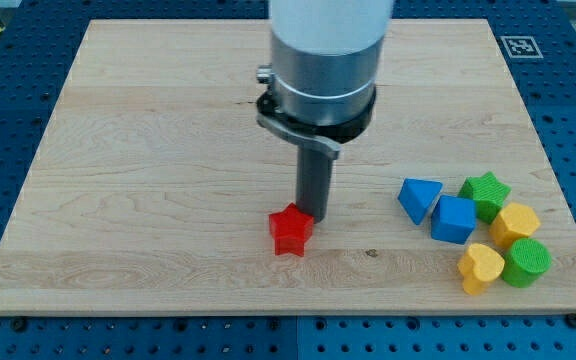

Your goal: Slide the red circle up a bit

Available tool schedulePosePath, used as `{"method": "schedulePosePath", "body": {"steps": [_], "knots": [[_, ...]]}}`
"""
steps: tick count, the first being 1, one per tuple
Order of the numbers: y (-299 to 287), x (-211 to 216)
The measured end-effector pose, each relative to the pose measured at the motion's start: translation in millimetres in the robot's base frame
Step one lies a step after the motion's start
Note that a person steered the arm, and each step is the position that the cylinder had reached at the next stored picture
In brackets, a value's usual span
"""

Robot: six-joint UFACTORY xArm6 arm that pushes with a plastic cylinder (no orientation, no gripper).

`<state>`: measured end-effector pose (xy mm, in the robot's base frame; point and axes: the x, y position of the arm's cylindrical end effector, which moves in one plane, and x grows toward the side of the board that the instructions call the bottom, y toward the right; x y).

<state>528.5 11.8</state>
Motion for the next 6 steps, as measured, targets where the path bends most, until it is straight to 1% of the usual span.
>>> {"method": "schedulePosePath", "body": {"steps": [1, 2, 3, 5, 6], "knots": [[1, 2], [-7, 19], [-26, 19], [-27, -38], [-27, -38]]}}
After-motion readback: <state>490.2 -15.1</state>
